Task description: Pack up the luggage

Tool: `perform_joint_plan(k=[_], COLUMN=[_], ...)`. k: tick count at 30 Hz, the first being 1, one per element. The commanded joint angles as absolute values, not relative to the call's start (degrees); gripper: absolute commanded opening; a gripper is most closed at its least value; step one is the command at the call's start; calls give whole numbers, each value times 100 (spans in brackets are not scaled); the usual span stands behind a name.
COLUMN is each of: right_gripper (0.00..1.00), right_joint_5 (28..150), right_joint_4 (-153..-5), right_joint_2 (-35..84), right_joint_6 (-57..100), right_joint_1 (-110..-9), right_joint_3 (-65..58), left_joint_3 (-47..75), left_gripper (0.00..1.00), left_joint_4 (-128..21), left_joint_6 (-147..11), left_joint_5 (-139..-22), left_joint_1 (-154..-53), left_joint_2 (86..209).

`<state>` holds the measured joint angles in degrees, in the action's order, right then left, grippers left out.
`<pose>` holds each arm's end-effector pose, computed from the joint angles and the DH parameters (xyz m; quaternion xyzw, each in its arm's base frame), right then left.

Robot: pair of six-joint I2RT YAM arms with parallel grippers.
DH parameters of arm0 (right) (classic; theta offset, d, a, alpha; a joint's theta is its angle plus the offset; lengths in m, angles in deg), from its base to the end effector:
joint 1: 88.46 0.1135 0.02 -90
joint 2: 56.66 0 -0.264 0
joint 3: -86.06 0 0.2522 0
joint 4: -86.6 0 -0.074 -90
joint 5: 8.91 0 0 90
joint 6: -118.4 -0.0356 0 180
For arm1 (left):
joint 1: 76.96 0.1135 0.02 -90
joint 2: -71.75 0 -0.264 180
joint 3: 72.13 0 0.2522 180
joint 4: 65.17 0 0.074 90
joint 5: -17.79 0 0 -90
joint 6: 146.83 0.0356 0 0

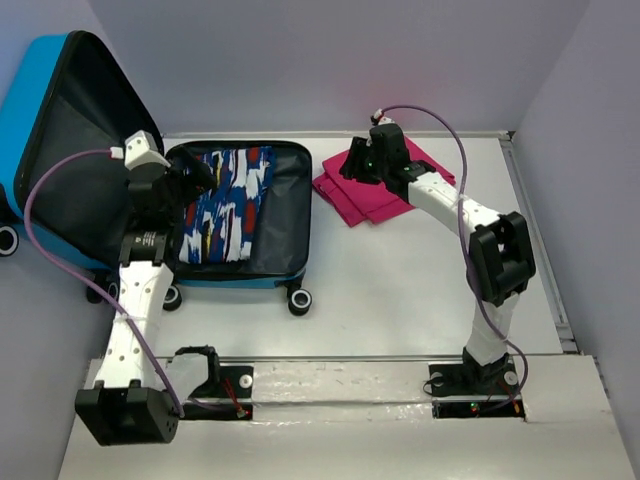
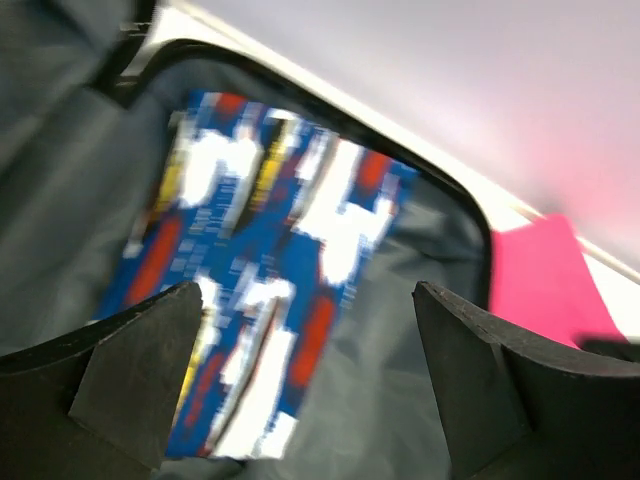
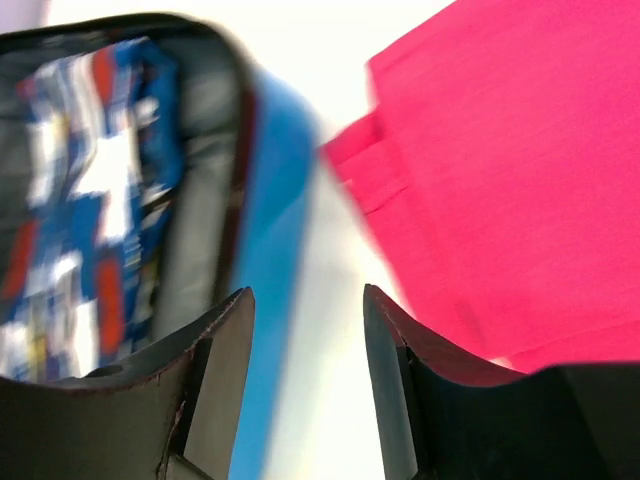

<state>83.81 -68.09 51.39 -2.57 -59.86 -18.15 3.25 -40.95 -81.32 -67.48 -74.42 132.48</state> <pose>0.3935 0.2165 0.2943 0.0058 0.8621 0.2692 0.4292 0.2425 0.0137 0.3894 -0.2042 0.7356 -0.0919 0.6393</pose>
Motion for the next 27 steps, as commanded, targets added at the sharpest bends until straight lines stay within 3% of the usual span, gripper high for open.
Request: perform_joint_plan(k=[1,3,7,11,15,16,18,20,27], right_gripper=[59,66,67,60,53,38,17,8,7], right_joint_5=[7775,7713,7494,7310,7309,7292,7361,7318,7203], right_joint_4=[-6243,-6041,-5670,-5354,-5205,-5196,-5230,-5634,-6259], right_joint_2=[5794,6146,6980,7841,8238,8256,8099,7459,4954], right_joint_6=[615,914,1169,1074,1011,950,845,687,897], right_joint_1=[-6112,-6112,-6112,-6112,-6112,-6112,-6112,-6112,-6174], right_joint_3=[-2382,-2830,-3668,-4501,-4565,-4434,-3770,-3004,100], left_joint_3=[78,-27,-194,-273,-318,-318,-309,-222,139], left_gripper=[99,99,99,99,99,99,99,99,99], left_joint_4=[-4368,-4350,-4385,-4429,-4499,-4534,-4578,-4649,-4781], left_joint_6=[-8074,-8030,-8021,-8047,-8083,-8083,-8091,-8083,-8091], left_joint_5=[-6809,-6703,-6773,-6895,-6984,-6967,-6914,-6861,-6721], left_joint_1=[-8108,-8565,-9163,-9707,-10069,-10261,-10446,-10719,-11519], left_joint_2=[12810,12634,12370,12220,12264,12334,12474,12615,13309])
